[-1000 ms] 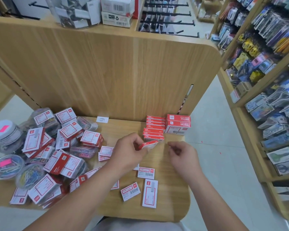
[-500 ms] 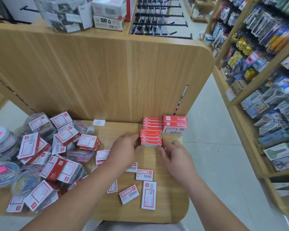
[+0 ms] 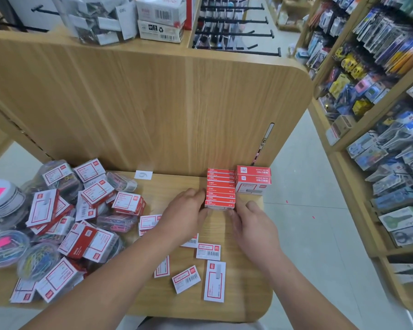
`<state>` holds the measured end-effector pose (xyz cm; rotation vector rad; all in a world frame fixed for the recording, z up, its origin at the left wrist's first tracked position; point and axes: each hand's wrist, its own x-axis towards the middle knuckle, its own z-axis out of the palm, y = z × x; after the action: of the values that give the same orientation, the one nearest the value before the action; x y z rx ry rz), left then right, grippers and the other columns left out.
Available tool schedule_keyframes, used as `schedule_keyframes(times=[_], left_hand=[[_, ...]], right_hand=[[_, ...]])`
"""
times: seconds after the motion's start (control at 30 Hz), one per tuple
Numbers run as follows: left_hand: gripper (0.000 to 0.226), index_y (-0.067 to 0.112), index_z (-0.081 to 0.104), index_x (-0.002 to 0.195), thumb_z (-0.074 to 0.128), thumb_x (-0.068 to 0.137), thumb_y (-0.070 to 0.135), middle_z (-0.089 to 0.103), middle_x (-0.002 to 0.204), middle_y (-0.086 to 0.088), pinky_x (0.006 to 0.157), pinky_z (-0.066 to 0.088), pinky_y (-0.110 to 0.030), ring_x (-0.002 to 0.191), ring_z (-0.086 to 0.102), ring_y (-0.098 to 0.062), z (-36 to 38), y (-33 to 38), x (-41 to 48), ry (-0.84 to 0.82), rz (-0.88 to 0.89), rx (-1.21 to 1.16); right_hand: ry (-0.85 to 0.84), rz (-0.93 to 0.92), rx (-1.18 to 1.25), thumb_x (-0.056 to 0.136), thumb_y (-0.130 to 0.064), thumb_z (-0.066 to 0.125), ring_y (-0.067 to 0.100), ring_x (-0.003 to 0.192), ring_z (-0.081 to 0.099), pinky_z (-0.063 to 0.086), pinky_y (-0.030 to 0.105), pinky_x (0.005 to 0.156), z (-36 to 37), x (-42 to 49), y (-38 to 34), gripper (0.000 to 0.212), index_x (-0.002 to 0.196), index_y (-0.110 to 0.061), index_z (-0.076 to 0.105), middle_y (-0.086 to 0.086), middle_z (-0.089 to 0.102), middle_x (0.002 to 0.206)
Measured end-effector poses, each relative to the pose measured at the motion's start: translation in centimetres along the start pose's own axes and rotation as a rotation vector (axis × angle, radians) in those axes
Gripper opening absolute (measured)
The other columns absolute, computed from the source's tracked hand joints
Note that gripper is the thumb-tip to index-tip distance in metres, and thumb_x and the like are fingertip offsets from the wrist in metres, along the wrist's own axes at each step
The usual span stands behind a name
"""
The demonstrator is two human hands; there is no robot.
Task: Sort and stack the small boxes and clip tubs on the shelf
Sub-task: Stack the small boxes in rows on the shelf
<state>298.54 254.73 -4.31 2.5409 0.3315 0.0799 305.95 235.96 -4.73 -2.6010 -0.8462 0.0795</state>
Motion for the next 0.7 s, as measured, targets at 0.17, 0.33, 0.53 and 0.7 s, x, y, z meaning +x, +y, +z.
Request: schedule_keyframes(times=[0.17,0.33,0.53,0.7], left_hand=[[0.039,0.018,0.054,0.137,0.058,0.1,0.03,0.058,0.108,-0.005,0.092,0.046,-0.039,0.108,0.053,-0.028,0.5,-0.3,0.0,0.002,0.024,0.054],[0.037,0.018,0.056,0.133,0.061,0.098,0.027,0.058,0.106,-0.003,0.09,0.045,-0.036,0.106,0.054,-0.025,-0.6,0.1,-0.2,-0.048,0.006,0.003],[0.027,0.02,0.066,0.111,0.065,0.088,0.006,0.06,0.092,0.003,0.073,0.047,-0.032,0.088,0.056,-0.018,-4.9,0.7,-5.3,0.199,0.048,0.022],[0.038,0.027,0.066,0.088,0.049,0.086,0.06,0.058,0.08,0.014,0.071,0.05,-0.032,0.083,0.061,-0.008,-4.2,4.8,-12.1,-0.089,-0.116,0.05]], right_hand=[[-0.021,0.011,-0.055,0.106,-0.044,0.039,0.014,0.069,0.039,0.019,0.021,0.049,0.4,0.2,0.1,0.038,0.139,-0.03,0.052,-0.01,0.037,0.084],[-0.047,0.012,-0.018,0.104,-0.043,0.043,0.016,0.072,0.049,0.03,0.029,0.054,-0.3,0.2,-0.2,0.038,0.141,-0.032,0.05,-0.011,0.039,0.085],[-0.11,0.12,0.374,0.096,-0.03,0.063,0.002,0.077,0.055,0.045,0.024,0.067,-2.2,-1.7,0.5,0.017,0.113,-0.029,0.065,-0.012,0.05,0.087],[-0.257,0.099,0.384,0.089,-0.031,0.071,0.005,0.075,0.059,0.049,0.03,0.07,-2.2,-4.7,0.7,0.005,0.085,-0.031,0.069,-0.011,0.062,0.082]])
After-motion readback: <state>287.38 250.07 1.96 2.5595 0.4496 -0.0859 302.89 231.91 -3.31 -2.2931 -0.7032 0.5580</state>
